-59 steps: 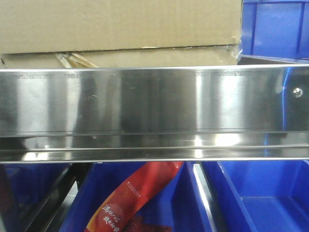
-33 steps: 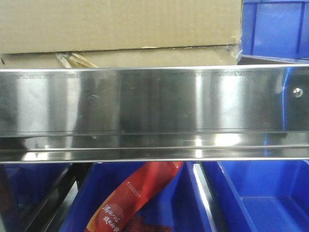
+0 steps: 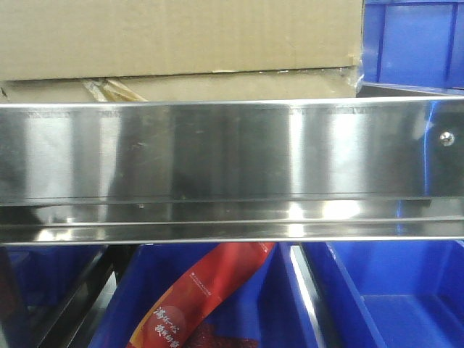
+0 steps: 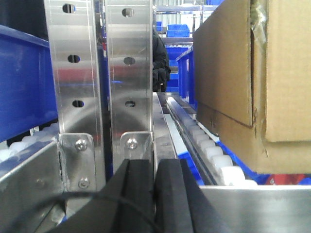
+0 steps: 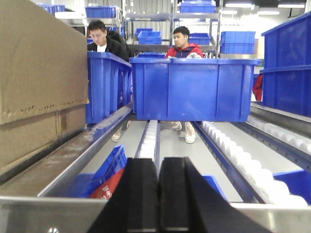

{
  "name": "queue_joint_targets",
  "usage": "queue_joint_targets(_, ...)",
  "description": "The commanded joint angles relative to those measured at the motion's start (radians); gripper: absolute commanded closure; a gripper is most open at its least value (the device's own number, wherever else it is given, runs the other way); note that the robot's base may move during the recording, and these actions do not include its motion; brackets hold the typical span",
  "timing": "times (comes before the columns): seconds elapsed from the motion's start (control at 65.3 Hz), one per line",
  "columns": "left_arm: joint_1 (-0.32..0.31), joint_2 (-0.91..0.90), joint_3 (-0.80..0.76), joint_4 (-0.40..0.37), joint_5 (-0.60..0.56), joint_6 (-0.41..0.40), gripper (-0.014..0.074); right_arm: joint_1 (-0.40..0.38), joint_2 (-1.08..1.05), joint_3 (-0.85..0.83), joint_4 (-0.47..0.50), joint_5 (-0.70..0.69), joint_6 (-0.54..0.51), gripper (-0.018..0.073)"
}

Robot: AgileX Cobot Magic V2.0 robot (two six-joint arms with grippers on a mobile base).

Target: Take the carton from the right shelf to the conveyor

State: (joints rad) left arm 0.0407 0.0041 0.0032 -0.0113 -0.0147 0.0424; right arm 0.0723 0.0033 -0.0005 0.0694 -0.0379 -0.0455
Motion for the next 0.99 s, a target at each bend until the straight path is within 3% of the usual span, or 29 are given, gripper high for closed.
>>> queue_joint_targets(0.0, -0.002, -0.004, -0.003, -0.006, -0.047, 0.006, 0.0604, 0.001, -0.003, 0.000, -0.001, -0.056, -0.009, 0.0627)
queue_joint_targets(0.122, 0.000, -0.004, -0.003, -0.010, -0.149, 0.006, 0.0604, 0.001, -0.003, 0.000, -0.001, -0.126, -0.009, 0.0627)
queue_joint_targets(0.214, 0.000, -0.004, -0.012, -0.010, -0.225, 0.006, 0.0604, 0.001, -0.003, -0.033, -0.001, -0.094, -0.009, 0.0627)
queue_joint_targets(0.306, 0.000, -0.004, -0.115, -0.004, -0.134, 0.006, 0.0584, 0.001, -0.003, -0.128, -0.001, 0.002, -0.009, 0.0627)
queue_joint_targets(0.413, 0.000, 0.005, -0.274, 0.035, 0.015, 0.006, 0.0486, 0.001, -0.003, -0.256, -0.001, 0.099, -0.009, 0.0621)
queue_joint_targets(0.474, 0.000, 0.040, -0.378, 0.054, 0.107, 0.006, 0.0403, 0.001, 0.007, -0.325, -0.001, 0.131, -0.009, 0.0559)
queue_joint_targets(0.597, 0.000, 0.142, -0.574, 0.063, 0.285, 0.006, 0.0258, 0.001, 0.072, -0.432, -0.001, 0.144, -0.009, 0.0295)
queue_joint_targets(0.765, 0.000, 0.293, -0.760, 0.052, 0.393, 0.006, 0.0178, 0.001, 0.174, -0.515, -0.001, 0.142, -0.009, -0.0003)
queue_joint_targets(0.872, -0.025, 0.371, -0.818, 0.032, 0.402, 0.006, 0.0171, 0.001, 0.242, -0.542, 0.002, 0.144, -0.009, 0.0001)
queue_joint_targets(0.979, -0.138, 0.441, -0.870, 0.017, 0.448, 0.019, 0.0171, 0.014, 0.318, -0.599, 0.092, 0.205, -0.009, 0.0001)
